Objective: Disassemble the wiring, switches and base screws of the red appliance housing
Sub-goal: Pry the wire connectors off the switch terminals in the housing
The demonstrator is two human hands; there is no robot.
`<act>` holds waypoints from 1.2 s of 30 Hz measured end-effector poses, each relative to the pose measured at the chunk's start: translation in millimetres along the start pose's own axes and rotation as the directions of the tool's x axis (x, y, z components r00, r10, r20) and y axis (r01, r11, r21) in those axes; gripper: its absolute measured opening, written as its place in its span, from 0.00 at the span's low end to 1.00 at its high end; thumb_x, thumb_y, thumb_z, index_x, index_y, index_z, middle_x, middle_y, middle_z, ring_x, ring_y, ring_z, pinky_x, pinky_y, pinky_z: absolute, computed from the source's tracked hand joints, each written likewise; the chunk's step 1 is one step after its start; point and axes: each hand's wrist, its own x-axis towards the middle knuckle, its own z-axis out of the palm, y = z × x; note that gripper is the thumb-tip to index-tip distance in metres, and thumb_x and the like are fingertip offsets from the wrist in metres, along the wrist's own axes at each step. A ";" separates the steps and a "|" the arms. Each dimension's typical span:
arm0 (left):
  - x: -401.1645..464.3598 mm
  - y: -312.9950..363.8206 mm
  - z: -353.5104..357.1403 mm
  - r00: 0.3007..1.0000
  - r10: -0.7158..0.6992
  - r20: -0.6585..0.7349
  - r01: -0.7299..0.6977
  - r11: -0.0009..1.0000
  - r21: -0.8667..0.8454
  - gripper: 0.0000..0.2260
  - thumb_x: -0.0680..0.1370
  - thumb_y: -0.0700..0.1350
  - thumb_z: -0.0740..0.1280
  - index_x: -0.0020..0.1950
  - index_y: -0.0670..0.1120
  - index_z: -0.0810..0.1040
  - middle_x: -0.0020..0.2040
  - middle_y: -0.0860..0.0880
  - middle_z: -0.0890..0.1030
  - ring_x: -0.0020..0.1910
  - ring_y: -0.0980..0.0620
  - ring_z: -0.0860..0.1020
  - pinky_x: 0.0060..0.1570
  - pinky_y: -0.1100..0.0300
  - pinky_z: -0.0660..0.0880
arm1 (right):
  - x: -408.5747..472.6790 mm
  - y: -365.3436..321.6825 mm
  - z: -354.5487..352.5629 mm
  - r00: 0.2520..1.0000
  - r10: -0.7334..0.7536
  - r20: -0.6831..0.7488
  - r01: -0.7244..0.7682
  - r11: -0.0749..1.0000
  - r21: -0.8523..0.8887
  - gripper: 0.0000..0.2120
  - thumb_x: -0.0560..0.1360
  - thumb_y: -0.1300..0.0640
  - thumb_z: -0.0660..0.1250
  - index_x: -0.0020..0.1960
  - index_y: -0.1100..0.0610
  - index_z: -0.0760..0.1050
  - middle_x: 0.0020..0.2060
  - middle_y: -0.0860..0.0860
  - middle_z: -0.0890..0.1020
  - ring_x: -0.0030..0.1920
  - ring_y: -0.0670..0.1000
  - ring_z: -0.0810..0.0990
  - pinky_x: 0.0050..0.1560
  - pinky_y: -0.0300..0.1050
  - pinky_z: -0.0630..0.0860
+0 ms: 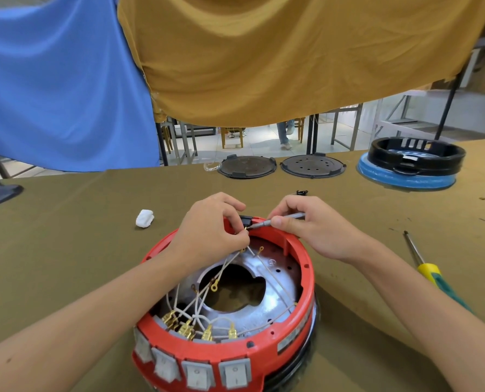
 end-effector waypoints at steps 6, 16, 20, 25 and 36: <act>0.2 -0.5 0.3 1.000 -0.011 -0.004 0.011 1.000 -0.017 0.08 0.68 0.45 0.75 0.30 0.53 0.82 0.53 0.61 0.79 0.49 0.66 0.76 0.47 0.71 0.69 | -0.8 -0.1 4.7 0.999 -0.023 -0.047 0.018 0.995 -0.099 0.05 0.79 0.55 0.69 0.47 0.55 0.80 0.41 0.52 0.83 0.40 0.50 0.80 0.41 0.44 0.76; -1.3 2.6 -2.9 1.000 -0.001 0.005 0.001 1.000 -0.026 0.07 0.68 0.44 0.75 0.30 0.52 0.82 0.51 0.62 0.79 0.51 0.60 0.76 0.52 0.60 0.72 | 0.8 2.5 0.9 1.000 0.022 0.011 -0.023 0.991 0.130 0.06 0.80 0.60 0.67 0.49 0.62 0.80 0.44 0.61 0.84 0.39 0.49 0.80 0.42 0.40 0.78; -1.9 2.6 -2.7 1.000 -0.002 0.007 0.003 1.000 -0.019 0.08 0.68 0.44 0.75 0.30 0.53 0.81 0.51 0.61 0.79 0.52 0.59 0.75 0.52 0.61 0.70 | 1.4 2.9 0.8 1.000 0.028 0.004 -0.028 0.993 0.118 0.06 0.80 0.60 0.67 0.49 0.62 0.80 0.43 0.61 0.84 0.38 0.49 0.79 0.41 0.41 0.77; -1.0 2.5 -2.1 1.000 -0.008 0.008 0.008 1.000 -0.005 0.08 0.68 0.45 0.75 0.30 0.53 0.81 0.50 0.61 0.79 0.52 0.58 0.75 0.49 0.65 0.68 | 1.1 -1.9 1.4 1.000 -0.013 -0.015 0.013 0.999 -0.038 0.06 0.79 0.56 0.69 0.47 0.58 0.81 0.40 0.58 0.82 0.35 0.46 0.75 0.38 0.42 0.72; -2.0 5.0 -3.9 1.000 -0.001 0.010 0.001 1.000 0.003 0.11 0.68 0.43 0.75 0.28 0.54 0.79 0.50 0.60 0.80 0.51 0.58 0.75 0.48 0.70 0.66 | 0.2 -1.6 0.7 1.000 -0.026 -0.002 0.026 1.000 0.016 0.06 0.79 0.58 0.69 0.48 0.61 0.81 0.42 0.61 0.82 0.38 0.49 0.75 0.40 0.42 0.72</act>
